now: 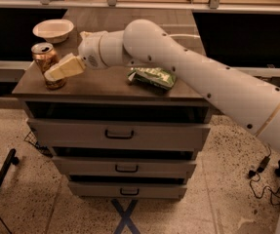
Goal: Knock orange can over
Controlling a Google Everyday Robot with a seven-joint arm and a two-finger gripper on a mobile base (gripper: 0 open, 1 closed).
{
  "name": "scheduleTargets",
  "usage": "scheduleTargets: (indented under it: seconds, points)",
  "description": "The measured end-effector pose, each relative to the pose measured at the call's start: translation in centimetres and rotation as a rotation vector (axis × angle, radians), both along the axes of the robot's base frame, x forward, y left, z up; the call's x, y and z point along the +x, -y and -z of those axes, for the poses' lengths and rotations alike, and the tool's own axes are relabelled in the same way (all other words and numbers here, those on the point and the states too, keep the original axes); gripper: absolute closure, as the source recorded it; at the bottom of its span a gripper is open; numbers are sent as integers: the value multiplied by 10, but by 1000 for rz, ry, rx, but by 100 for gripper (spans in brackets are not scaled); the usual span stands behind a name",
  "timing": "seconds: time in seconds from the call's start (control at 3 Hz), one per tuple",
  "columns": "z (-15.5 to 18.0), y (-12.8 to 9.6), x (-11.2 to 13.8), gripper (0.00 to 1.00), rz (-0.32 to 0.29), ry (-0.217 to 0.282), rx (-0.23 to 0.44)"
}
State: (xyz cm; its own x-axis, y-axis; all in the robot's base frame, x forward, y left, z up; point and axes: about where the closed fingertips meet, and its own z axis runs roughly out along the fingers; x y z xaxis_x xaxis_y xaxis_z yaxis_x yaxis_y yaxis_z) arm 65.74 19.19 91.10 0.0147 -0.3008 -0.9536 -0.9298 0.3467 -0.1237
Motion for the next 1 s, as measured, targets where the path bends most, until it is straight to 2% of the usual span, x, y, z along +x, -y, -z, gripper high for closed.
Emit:
scheduleTargets:
  seconds: [0.33,1.0]
  points:
    - [6,-17,0,0,-21,21,8]
    - [12,-42,-4,0,-69,-35,62]
